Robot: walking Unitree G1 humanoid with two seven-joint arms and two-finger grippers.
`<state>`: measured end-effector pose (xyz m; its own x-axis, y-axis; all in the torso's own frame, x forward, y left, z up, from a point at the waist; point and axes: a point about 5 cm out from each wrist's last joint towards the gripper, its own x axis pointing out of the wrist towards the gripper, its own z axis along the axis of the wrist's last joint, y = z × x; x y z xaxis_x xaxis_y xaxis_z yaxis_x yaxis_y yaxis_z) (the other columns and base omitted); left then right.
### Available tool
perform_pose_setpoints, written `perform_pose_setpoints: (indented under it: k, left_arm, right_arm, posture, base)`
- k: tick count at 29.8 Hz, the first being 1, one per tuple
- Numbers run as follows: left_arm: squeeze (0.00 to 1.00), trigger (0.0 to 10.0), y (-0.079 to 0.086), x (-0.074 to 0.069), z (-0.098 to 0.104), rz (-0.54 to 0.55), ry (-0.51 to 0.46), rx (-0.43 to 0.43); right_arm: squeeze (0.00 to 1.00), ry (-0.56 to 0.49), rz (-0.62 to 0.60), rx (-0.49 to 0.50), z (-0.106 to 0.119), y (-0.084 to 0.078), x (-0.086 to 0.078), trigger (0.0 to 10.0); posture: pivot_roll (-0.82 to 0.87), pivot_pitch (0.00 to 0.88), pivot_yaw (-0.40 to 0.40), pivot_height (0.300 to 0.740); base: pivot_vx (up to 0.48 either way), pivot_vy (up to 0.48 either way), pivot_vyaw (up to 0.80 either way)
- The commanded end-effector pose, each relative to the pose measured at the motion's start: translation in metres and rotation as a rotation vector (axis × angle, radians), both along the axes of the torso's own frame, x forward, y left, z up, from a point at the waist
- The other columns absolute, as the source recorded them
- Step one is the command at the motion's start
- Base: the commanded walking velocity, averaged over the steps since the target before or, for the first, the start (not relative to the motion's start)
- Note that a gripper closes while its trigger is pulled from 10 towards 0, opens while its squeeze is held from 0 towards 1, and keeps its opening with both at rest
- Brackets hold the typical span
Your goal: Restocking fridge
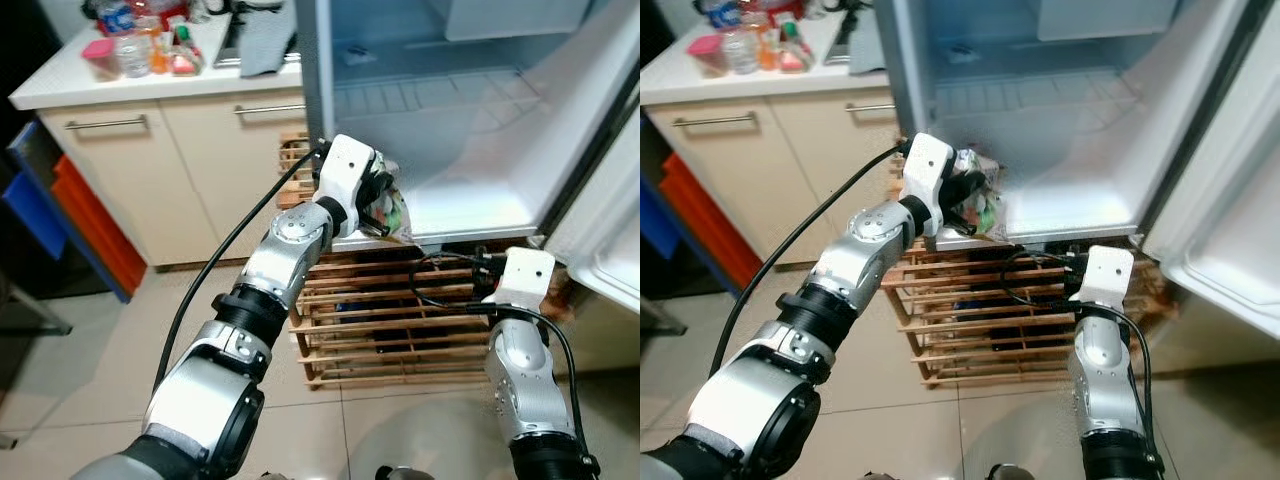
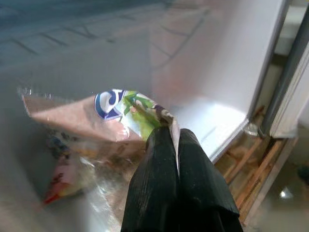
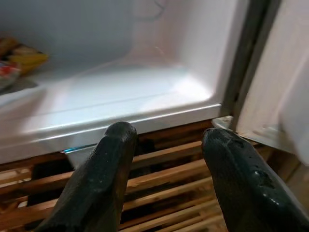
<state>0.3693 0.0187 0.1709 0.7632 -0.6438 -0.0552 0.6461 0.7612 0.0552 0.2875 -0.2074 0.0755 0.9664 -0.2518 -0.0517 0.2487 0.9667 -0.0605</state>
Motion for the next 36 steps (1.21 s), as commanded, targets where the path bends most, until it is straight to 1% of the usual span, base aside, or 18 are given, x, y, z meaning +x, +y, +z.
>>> perform_pose_setpoints:
  k: [1, 6, 8, 10, 15, 16, 20, 24, 26, 27, 28, 29, 31, 32, 33, 34, 35, 36]
  left_arm:
    - [0.00, 10.0, -0.001, 0.003, 0.002, 0.010, -0.011, -0.012]
    - [0.00, 10.0, -0.003, 0.002, -0.004, 0.007, -0.018, -0.009]
    - [0.00, 10.0, -0.001, 0.001, -0.015, 0.013, 0.013, -0.013]
    - [0.00, 10.0, 0.000, 0.002, -0.018, 0.026, 0.025, -0.018]
    - [0.00, 10.0, -0.001, 0.004, -0.015, 0.042, 0.001, -0.036]
    - [0.00, 10.0, -0.002, 0.008, -0.009, 0.057, -0.048, 0.011]
    - [0.00, 10.0, -0.003, 0.009, -0.006, 0.065, -0.068, 0.037]
    - [0.00, 10.0, -0.009, 0.006, 0.005, -0.024, -0.121, -0.016]
    - [0.00, 10.0, -0.009, 0.006, 0.005, -0.024, -0.121, -0.016]
    - [0.00, 10.0, -0.003, 0.000, 0.002, -0.061, -0.129, -0.076]
    - [0.00, 10.0, -0.003, 0.000, 0.002, -0.061, -0.129, -0.076]
    - [0.00, 10.0, 0.007, -0.005, -0.001, -0.058, -0.128, -0.121]
    - [0.00, 10.0, 0.028, -0.012, -0.002, -0.004, -0.133, -0.172]
    - [0.00, 10.0, 0.028, -0.012, -0.002, -0.004, -0.133, -0.172]
    - [0.00, 10.0, 0.042, -0.020, -0.004, 0.028, -0.142, -0.191]
    - [0.00, 10.0, 0.058, -0.034, -0.005, 0.055, -0.166, -0.197]
    - [0.00, 10.0, 0.058, -0.034, -0.005, 0.055, -0.166, -0.197]
    - [0.00, 10.0, 0.066, -0.044, -0.006, 0.067, -0.184, -0.196]
  right_arm:
    - [0.00, -0.011, 0.010, 0.003, 0.005, 0.004, 0.005, 10.0]
    - [0.00, -0.015, 0.022, 0.008, 0.007, 0.005, 0.006, 10.0]
    - [0.00, -0.002, 0.038, 0.013, 0.003, 0.008, 0.004, 10.0]
    - [0.00, 0.002, 0.042, 0.015, 0.001, 0.009, 0.003, 10.0]
    - [0.00, 0.001, 0.049, 0.017, 0.001, 0.013, 0.002, 10.0]
    - [0.00, -0.010, 0.058, 0.009, 0.003, 0.016, 0.001, 10.0]
    - [0.00, -0.019, 0.064, -0.005, 0.005, 0.018, 0.000, 10.0]
    - [0.00, -0.063, 0.054, -0.027, 0.012, 0.019, -0.008, 10.0]
    - [0.00, -0.063, 0.054, -0.027, 0.012, 0.019, -0.008, 10.0]
    - [0.00, -0.074, 0.050, -0.024, 0.015, 0.019, -0.012, 10.0]
    - [0.00, -0.074, 0.050, -0.024, 0.015, 0.019, -0.012, 10.0]
    - [0.00, -0.080, 0.058, -0.032, 0.017, 0.020, -0.015, 10.0]
    - [0.00, -0.103, 0.071, -0.052, 0.024, 0.020, -0.023, 10.0]
    - [0.00, -0.103, 0.071, -0.052, 0.024, 0.020, -0.023, 10.0]
    - [0.00, -0.113, 0.079, -0.064, 0.028, 0.019, -0.030, 10.0]
    - [0.00, -0.124, 0.091, -0.080, 0.033, 0.017, -0.042, 10.0]
    - [0.00, -0.124, 0.091, -0.080, 0.033, 0.017, -0.042, 10.0]
    - [0.00, -0.129, 0.099, -0.090, 0.036, 0.015, -0.050, 10.0]
  posture:
    - [-0.20, 0.000, 0.083, 0.740]
    - [-0.19, 0.000, 0.077, 0.740]
    - [-0.19, 0.000, 0.075, 0.740]
    - [-0.19, 0.000, 0.073, 0.740]
    - [-0.19, 0.000, 0.080, 0.740]
    - [-0.21, 0.000, 0.085, 0.740]
    - [-0.22, 0.000, 0.089, 0.740]
    - [-0.25, 0.000, 0.107, 0.740]
    - [-0.25, 0.000, 0.107, 0.740]
    - [-0.23, 0.000, 0.106, 0.740]
    - [-0.23, 0.000, 0.106, 0.740]
    - [-0.23, 0.000, 0.108, 0.740]
    - [-0.22, 0.000, 0.102, 0.740]
    - [-0.22, 0.000, 0.102, 0.740]
    - [-0.21, 0.000, 0.092, 0.740]
    - [-0.19, 0.000, 0.076, 0.740]
    - [-0.19, 0.000, 0.076, 0.740]
    - [-0.19, 0.000, 0.073, 0.740]
  base:
    - [0.000, 0.000, -0.75]
    - [0.000, 0.000, -0.75]
    - [0.000, 0.000, -0.74]
    - [0.000, 0.000, -0.74]
    - [0.000, 0.000, -0.74]
    - [0.000, 0.000, -0.73]
    - [0.000, 0.000, -0.73]
    - [0.000, 0.000, -0.34]
    - [0.000, 0.000, 0.00]
    - [0.000, 0.000, 0.00]
    - [0.000, 0.000, 0.00]
    - [0.000, 0.000, 0.00]
    - [0.000, 0.000, 0.00]
    - [0.000, 0.000, 0.00]
    - [0.000, 0.000, 0.00]
    - [0.000, 0.000, 0.00]
    - [0.000, 0.000, 0.00]
    - [0.000, 0.000, 0.00]
